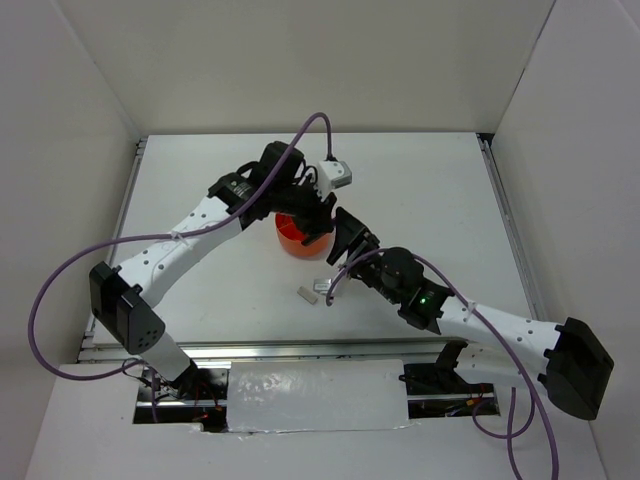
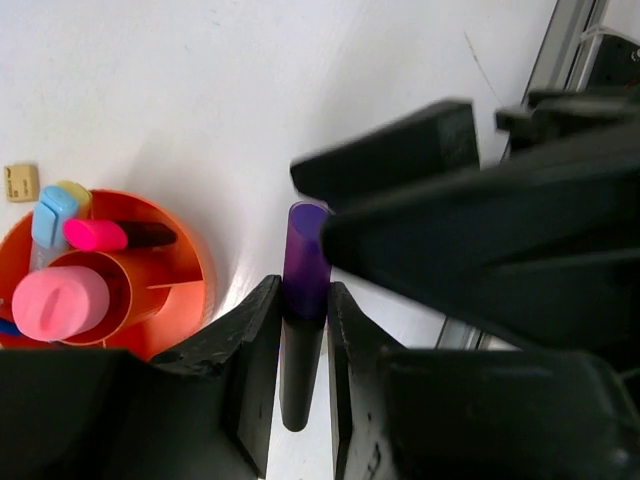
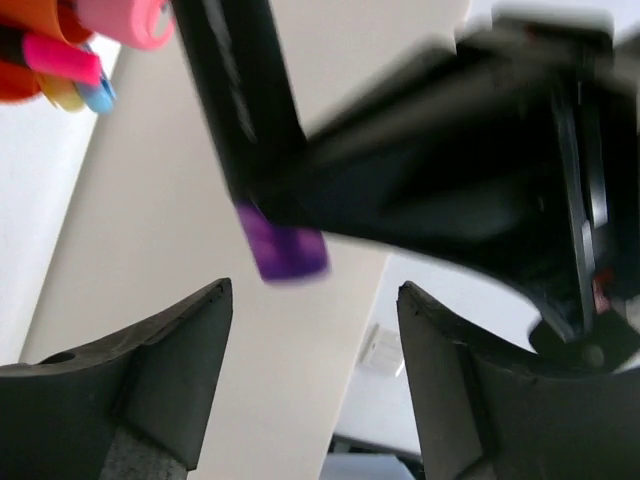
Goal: Sort the stationery into containers
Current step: Place the pen in the storage box, then pick up the stationery from the center of the board.
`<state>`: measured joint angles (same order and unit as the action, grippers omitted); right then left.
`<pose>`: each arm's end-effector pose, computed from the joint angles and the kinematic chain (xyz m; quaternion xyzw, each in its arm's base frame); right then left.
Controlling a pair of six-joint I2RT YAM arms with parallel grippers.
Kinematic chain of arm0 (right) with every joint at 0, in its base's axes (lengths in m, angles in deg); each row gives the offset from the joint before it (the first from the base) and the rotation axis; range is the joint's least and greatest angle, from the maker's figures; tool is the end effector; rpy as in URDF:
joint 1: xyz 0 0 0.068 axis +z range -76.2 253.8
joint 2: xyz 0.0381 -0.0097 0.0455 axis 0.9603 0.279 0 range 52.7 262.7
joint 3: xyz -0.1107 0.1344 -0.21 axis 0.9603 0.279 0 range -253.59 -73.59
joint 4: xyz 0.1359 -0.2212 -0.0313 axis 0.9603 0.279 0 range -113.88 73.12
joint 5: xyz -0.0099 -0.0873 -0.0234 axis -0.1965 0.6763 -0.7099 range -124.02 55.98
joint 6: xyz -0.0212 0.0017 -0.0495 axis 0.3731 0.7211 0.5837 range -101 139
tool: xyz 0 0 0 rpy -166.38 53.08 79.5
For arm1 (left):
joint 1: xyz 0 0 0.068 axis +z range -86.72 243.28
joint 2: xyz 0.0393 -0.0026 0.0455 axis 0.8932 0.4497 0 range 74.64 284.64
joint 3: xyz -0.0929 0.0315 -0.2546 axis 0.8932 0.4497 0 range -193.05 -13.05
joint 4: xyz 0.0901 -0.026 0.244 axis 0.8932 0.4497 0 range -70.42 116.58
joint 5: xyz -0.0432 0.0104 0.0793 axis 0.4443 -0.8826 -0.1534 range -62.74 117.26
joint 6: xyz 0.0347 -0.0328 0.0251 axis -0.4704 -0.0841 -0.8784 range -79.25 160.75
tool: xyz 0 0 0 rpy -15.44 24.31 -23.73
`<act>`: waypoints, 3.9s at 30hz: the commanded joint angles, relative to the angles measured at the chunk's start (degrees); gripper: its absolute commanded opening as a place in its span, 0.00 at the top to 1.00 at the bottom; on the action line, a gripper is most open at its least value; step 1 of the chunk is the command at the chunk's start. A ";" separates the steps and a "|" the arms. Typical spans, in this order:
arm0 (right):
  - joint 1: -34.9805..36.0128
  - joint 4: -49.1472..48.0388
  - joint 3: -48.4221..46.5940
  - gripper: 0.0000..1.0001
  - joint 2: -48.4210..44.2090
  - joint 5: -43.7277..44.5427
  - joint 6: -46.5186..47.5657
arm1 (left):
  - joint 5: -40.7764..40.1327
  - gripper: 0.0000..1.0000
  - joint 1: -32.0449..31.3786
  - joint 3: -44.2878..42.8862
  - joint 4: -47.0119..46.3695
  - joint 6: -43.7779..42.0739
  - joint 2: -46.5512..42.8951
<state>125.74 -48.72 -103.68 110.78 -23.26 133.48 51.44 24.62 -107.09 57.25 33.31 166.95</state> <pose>0.1493 0.1799 0.2696 -0.7104 0.1495 -0.4135 0.5496 0.2718 -0.2362 0.3823 0.4286 0.7642 -0.2993 0.3778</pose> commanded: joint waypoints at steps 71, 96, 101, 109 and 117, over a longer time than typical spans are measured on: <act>-25.22 55.25 -38.47 0.23 13.90 9.54 -88.64 | -10.56 0.36 7.98 38.58 -84.78 19.75 3.93; -27.07 62.72 -39.87 0.27 15.04 2.25 -96.20 | 17.75 0.39 8.69 25.45 7.98 -53.55 -0.73; -28.56 63.86 -40.23 0.28 14.95 1.89 -95.67 | 12.12 0.36 5.17 27.69 1.97 -56.54 2.07; -29.44 64.48 -39.61 0.28 15.04 0.93 -95.49 | 11.41 0.31 2.80 26.81 -2.08 -61.19 7.44; -30.06 64.65 -39.70 0.29 15.65 1.10 -94.17 | 10.01 0.32 -0.89 27.07 -3.56 -63.92 11.39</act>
<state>96.37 14.82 -141.12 126.06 -21.70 39.01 60.93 24.82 -79.28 55.35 -27.76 177.36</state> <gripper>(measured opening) 0.718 0.684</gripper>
